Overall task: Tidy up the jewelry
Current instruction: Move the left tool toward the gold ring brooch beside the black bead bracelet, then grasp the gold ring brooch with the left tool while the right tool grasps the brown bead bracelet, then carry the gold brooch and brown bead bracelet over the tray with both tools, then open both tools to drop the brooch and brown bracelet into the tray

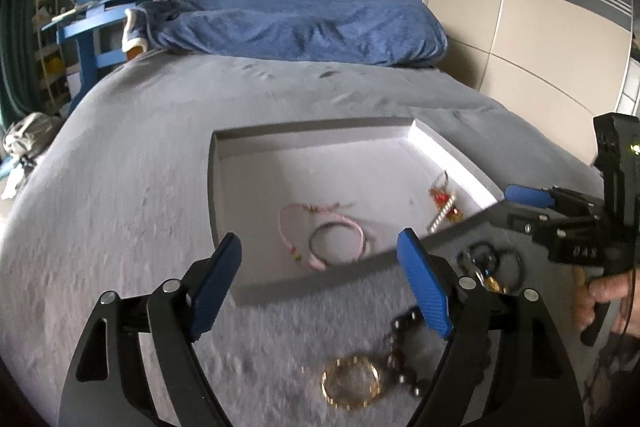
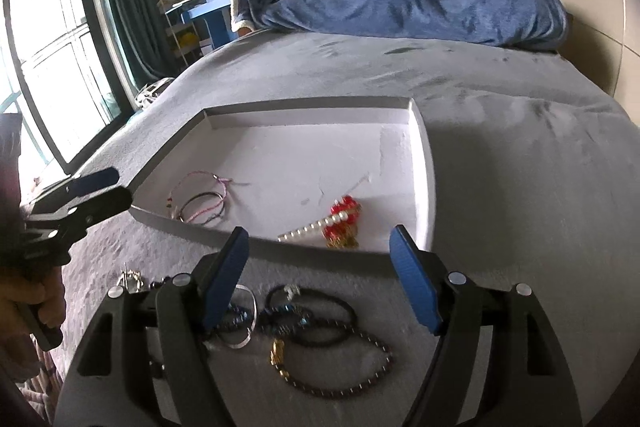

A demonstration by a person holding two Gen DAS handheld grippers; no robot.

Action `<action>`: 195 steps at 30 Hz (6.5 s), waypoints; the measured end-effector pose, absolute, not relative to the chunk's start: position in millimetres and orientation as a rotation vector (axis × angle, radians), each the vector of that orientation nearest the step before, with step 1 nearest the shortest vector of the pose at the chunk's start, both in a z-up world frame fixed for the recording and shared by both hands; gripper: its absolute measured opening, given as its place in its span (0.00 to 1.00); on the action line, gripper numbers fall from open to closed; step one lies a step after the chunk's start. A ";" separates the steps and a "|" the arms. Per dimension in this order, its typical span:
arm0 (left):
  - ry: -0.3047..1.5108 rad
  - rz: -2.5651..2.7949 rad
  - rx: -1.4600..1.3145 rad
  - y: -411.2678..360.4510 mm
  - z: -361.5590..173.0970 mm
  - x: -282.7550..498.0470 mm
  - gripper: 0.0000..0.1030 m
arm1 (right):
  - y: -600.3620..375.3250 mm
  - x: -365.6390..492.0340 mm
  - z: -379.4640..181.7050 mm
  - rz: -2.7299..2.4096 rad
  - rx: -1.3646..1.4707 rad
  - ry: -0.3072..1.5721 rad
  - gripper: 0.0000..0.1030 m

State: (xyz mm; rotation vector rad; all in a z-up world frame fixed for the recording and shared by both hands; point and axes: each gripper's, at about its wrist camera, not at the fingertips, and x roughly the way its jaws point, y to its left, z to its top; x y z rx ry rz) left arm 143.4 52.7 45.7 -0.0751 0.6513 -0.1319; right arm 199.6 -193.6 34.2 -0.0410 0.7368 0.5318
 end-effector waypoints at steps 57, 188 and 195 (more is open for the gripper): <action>0.806 -0.090 -0.083 61.9 -1.3 90.1 0.54 | -225.5 167.4 -8.0 0.398 0.000 0.874 0.54; 0.721 -0.130 -0.003 26.9 37.1 162.0 0.79 | -196.8 192.7 51.7 0.512 -0.062 0.688 0.56; 0.704 -0.130 -0.047 33.4 31.1 130.3 0.80 | -210.0 171.3 42.4 0.500 -0.037 0.700 0.65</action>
